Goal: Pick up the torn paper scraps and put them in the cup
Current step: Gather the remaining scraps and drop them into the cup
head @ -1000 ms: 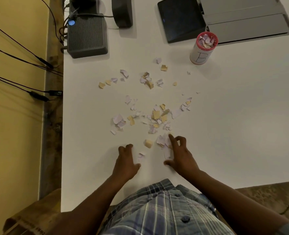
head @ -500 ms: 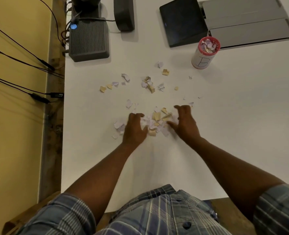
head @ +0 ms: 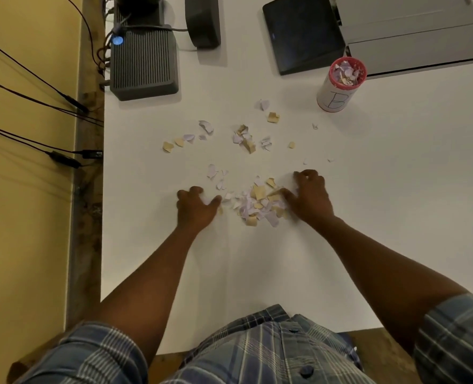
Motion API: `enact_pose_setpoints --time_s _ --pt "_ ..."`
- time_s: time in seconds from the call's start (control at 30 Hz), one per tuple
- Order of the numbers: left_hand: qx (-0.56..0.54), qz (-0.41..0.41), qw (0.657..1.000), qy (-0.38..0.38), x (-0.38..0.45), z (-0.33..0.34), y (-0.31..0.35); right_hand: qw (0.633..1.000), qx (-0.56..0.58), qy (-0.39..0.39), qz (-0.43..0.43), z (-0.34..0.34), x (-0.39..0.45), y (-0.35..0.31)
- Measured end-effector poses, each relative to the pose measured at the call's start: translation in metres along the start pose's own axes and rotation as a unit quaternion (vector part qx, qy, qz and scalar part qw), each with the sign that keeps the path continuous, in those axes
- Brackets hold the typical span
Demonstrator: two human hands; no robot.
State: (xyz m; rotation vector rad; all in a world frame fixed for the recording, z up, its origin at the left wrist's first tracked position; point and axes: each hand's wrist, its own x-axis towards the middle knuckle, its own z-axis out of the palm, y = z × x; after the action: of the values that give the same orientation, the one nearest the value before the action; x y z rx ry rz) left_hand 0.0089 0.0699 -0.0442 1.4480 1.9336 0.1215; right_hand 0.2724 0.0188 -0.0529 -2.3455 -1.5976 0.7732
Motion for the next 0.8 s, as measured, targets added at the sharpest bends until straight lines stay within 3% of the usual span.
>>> enact_pose_setpoints --time_s 0.23,0.37,0.57,0.67,0.8 --pt "0.007 0.165 0.983 -0.074 -0.029 0.041 0.027 0.994 -0.021 -0.046 -0.096 0.017 -0.025 -0.019" --pt "0.086 0.230 0.968 -0.046 -0.031 0.041 0.017 0.990 -0.072 -0.045 -0.113 0.007 -0.029 -0.015" --pt "0.171 0.259 0.950 -0.046 -0.040 0.047 0.022 0.970 -0.142 -0.133 -0.145 0.006 -0.041 -0.026" --pt "0.195 0.290 0.936 -0.038 -0.047 0.055 0.028 0.951 -0.205 -0.122 -0.195 0.012 -0.048 -0.033" --pt "0.089 0.240 0.966 -0.026 -0.053 0.061 0.032 0.943 -0.220 -0.106 -0.227 0.017 -0.055 -0.039"
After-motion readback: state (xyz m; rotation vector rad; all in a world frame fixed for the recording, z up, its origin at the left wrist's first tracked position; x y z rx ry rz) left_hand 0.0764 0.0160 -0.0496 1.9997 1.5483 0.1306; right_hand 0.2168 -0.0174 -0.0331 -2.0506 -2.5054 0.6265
